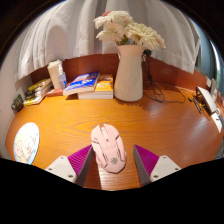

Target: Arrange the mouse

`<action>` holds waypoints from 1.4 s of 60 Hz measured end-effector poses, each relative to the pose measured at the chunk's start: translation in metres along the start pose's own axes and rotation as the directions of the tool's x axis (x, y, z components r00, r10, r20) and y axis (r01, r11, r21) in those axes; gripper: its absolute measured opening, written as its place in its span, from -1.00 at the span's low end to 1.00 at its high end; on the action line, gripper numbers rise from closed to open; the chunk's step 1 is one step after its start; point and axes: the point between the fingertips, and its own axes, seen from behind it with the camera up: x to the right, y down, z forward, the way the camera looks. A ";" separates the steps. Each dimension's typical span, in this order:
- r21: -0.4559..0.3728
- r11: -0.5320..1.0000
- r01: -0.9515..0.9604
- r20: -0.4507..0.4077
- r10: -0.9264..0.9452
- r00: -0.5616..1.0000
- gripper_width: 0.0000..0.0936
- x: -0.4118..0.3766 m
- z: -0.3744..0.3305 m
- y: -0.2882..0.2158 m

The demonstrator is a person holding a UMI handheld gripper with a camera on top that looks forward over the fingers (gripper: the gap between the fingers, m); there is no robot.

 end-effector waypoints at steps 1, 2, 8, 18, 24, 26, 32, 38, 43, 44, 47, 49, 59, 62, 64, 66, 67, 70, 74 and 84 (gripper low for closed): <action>-0.002 1.000 -0.001 0.002 0.001 1.000 0.70 0.000 0.002 -0.002; -0.004 1.000 -0.004 0.003 0.004 1.000 0.70 0.001 0.004 -0.004; -0.013 1.000 -0.012 0.003 0.012 1.000 0.56 0.003 0.014 -0.012; -0.010 1.000 -0.019 0.002 0.019 1.000 0.11 0.005 0.025 -0.021; -0.028 0.999 -0.029 -0.004 0.029 1.000 0.02 0.005 0.027 -0.021; -0.037 0.999 -0.029 -0.006 0.029 1.000 -0.02 0.005 0.027 -0.021; -0.054 0.998 -0.019 0.005 0.020 1.000 -0.18 0.003 0.029 -0.022; -0.096 0.995 -0.021 0.019 0.023 1.000 -0.18 0.003 0.030 -0.024; -0.104 0.994 -0.013 -0.005 0.012 1.000 -0.18 0.005 0.026 -0.039; -0.093 0.996 -0.014 -0.012 0.013 1.000 -0.18 0.005 0.023 -0.047; -0.053 0.999 -0.013 -0.026 0.012 1.000 -0.18 0.001 0.012 -0.073; -0.022 1.000 -0.014 -0.034 0.014 0.999 -0.18 -0.004 0.003 -0.093; 0.161 0.987 -0.007 -0.045 0.014 0.999 -0.18 -0.056 -0.056 -0.195; 0.204 0.979 0.002 -0.033 0.005 0.999 -0.18 -0.081 -0.074 -0.218; 0.232 0.973 0.006 -0.022 -0.001 1.000 -0.18 -0.100 -0.087 -0.231; 0.254 0.967 0.008 -0.007 -0.007 1.000 -0.18 -0.121 -0.099 -0.240; 0.265 0.964 0.008 -0.001 -0.008 1.000 -0.18 -0.133 -0.105 -0.243; 0.279 0.960 0.009 0.028 -0.018 0.999 -0.17 -0.167 -0.117 -0.249; 0.280 0.960 0.019 0.074 -0.041 0.996 -0.17 -0.215 -0.125 -0.244; 0.142 0.986 0.089 0.137 -0.109 0.985 -0.18 -0.309 -0.095 -0.159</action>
